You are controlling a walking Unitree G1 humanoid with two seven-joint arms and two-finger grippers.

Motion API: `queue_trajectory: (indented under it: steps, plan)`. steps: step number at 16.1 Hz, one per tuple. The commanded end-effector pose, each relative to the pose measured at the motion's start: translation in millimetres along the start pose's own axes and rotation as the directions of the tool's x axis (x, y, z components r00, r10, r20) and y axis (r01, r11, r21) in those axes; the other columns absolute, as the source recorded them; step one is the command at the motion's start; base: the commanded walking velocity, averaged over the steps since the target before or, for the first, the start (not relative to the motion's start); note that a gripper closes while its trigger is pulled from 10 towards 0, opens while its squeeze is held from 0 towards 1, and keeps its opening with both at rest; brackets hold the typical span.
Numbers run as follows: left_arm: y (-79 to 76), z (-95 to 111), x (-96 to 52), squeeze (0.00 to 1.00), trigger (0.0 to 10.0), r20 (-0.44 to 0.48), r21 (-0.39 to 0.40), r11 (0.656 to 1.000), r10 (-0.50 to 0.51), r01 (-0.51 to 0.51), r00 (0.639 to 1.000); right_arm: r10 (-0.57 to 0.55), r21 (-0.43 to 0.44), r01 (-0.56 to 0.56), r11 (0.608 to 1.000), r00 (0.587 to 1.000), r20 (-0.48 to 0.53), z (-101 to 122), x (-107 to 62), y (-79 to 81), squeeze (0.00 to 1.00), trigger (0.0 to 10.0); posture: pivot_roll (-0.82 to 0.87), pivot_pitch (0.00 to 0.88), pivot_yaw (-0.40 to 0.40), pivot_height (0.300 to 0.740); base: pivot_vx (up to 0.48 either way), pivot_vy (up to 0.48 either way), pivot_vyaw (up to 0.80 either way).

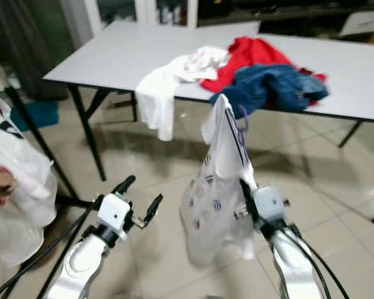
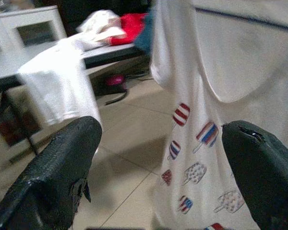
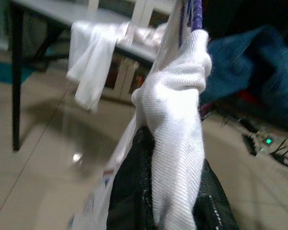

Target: Hang hanger

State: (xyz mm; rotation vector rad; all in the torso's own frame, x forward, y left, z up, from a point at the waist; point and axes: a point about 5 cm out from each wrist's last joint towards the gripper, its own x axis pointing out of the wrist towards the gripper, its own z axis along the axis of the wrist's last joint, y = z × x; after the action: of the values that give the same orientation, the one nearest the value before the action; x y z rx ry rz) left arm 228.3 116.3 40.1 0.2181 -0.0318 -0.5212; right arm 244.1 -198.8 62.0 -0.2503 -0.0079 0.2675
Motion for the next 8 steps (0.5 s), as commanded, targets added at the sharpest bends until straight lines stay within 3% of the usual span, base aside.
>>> queue_trajectory:
  steps: [1,2,4,8]
  plan:
    - [5.0,7,0.6,0.0,10.0,0.023,0.064,0.997,-0.041,0.04,0.999,0.013,-0.016,-0.012,1.0,0.996,0.09,21,18.1,0.0,0.0,10.0,-0.03,0.0,-0.002,0.74,0.0,0.0,0.0]
    - [9.4,10,0.7,0.0,10.0,0.026,0.125,0.989,-0.079,0.075,0.997,0.027,-0.035,-0.023,0.999,0.99,0.14,35,32.9,-0.9,0.0,10.0,-0.02,0.0,-0.001,0.74,0.0,0.0,0.0]
    - [16.5,15,2.6,0.0,10.0,0.035,0.168,0.981,-0.106,0.099,0.994,0.069,-0.074,-0.056,0.996,0.979,0.191,53,52.6,-1.2,0.0,10.0,-0.02,0.0,0.002,0.74,0.0,0.0,0.0]
    - [25.0,27,7.9,0.0,10.0,0.065,0.163,0.983,-0.099,0.088,0.993,0.152,-0.062,-0.142,0.988,0.965,0.214,75,87.8,9.7,0.0,10.0,0.0,0.0,0.004,0.74,0.0,0.0,0.0]
